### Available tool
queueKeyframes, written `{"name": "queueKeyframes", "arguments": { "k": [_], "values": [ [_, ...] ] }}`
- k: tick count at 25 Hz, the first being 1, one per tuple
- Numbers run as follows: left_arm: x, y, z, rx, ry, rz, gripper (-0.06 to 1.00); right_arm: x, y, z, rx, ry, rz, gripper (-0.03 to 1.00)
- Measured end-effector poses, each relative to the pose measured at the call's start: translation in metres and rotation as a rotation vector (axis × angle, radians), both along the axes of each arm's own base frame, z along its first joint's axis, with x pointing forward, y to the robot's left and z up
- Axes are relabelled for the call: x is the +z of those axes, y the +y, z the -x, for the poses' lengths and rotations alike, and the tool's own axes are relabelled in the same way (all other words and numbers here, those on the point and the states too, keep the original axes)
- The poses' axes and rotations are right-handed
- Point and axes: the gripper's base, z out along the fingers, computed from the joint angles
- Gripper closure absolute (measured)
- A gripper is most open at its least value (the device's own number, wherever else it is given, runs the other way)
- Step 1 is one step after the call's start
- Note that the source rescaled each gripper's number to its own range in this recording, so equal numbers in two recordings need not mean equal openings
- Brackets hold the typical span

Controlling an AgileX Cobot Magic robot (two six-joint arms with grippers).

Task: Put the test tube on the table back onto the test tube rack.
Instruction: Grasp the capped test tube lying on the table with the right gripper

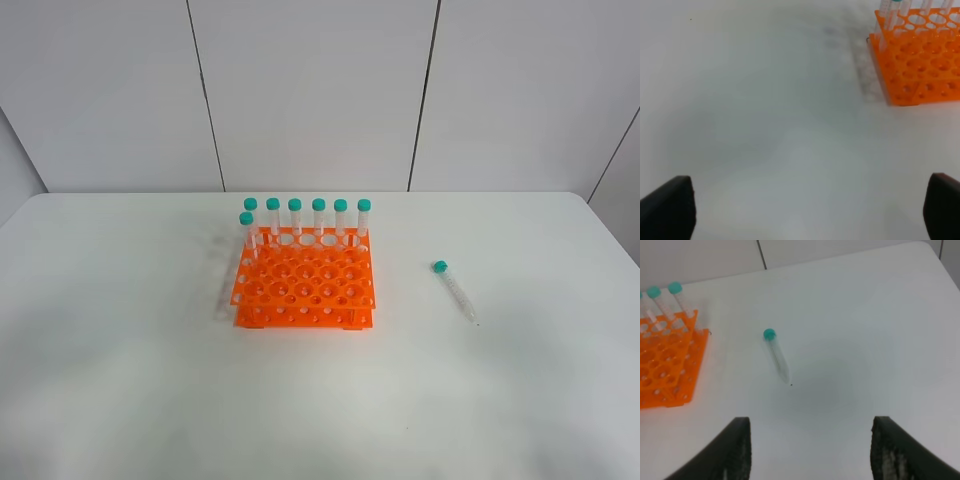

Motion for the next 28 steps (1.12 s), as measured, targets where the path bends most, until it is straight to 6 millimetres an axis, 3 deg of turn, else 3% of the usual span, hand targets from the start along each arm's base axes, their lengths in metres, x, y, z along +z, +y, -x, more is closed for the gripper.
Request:
{"name": "queueKeyframes", "arguments": {
  "k": [28],
  "values": [
    [0.0,0.0,0.0,0.0,0.0,0.0,-0.06,0.0,0.0,0.0,0.0,0.0,0.0,0.34]
  ]
}}
